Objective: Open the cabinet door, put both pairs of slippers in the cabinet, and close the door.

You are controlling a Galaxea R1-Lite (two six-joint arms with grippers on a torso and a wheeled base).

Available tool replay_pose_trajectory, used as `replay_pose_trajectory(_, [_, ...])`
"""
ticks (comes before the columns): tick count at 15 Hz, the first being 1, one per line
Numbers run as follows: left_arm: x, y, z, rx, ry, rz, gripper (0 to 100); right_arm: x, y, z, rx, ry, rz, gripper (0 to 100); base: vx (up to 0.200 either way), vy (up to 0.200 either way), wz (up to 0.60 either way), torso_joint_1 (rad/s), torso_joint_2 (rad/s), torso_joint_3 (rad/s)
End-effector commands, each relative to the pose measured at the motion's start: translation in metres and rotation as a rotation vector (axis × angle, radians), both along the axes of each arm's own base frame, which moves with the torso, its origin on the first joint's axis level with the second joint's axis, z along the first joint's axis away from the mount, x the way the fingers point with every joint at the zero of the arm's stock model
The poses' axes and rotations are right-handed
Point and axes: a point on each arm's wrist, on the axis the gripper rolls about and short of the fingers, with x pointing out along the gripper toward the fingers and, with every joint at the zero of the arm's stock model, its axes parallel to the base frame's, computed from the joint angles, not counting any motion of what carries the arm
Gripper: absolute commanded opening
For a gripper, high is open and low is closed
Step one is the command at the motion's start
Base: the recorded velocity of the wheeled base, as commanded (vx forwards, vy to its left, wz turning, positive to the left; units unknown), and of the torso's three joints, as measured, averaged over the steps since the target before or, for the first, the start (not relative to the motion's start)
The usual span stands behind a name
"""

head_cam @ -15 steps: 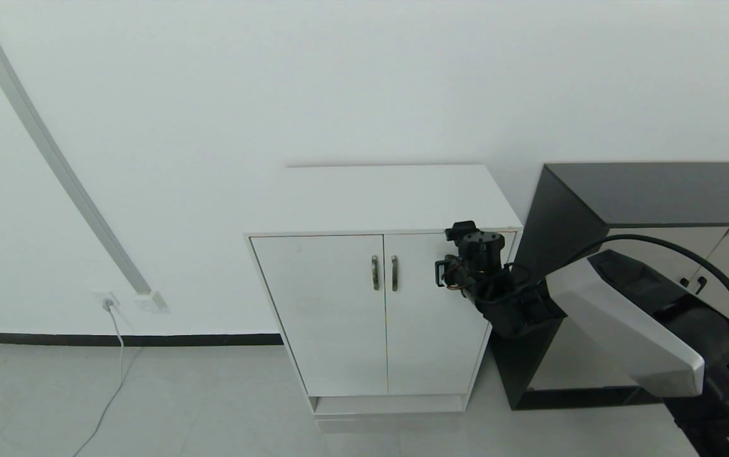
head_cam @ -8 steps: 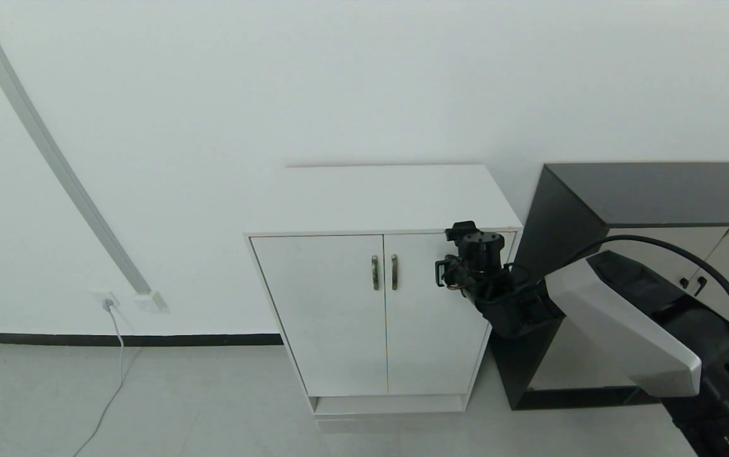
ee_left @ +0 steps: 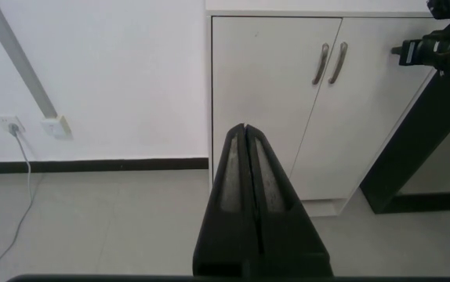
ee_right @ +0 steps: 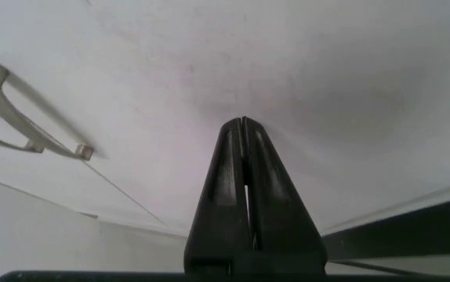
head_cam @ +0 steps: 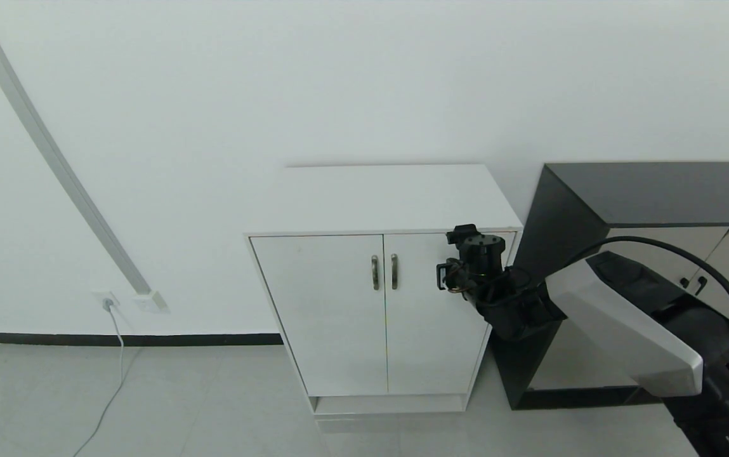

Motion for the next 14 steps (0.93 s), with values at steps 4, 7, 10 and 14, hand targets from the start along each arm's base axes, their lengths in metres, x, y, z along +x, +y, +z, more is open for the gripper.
replay_pose_trajectory(4, [0.0,0.0,0.0,0.0,0.0,0.0,0,-0.037,-0.011,0.031,0.015,-0.029,0.014,0,0.0,0.0,0.0,0.0,0.0,0.0])
replay_pose_trajectory(7, [0.0,0.0,0.0,0.0,0.0,0.0,0,-0.075,-0.03,0.038,0.013,-0.025,0.017,0,0.0,0.0,0.0,0.0,0.0,0.0])
replay_pose_trajectory(10, [0.0,0.0,0.0,0.0,0.0,0.0,0,-0.11,-0.063,0.049,0.018,-0.036,-0.018,0,0.0,0.0,0.0,0.0,0.0,0.0])
replay_pose_trajectory(14, [0.0,0.0,0.0,0.0,0.0,0.0,0,-0.163,-0.126,0.062,0.007,-0.016,-0.122,0,0.0,0.0,0.0,0.0,0.0,0.0])
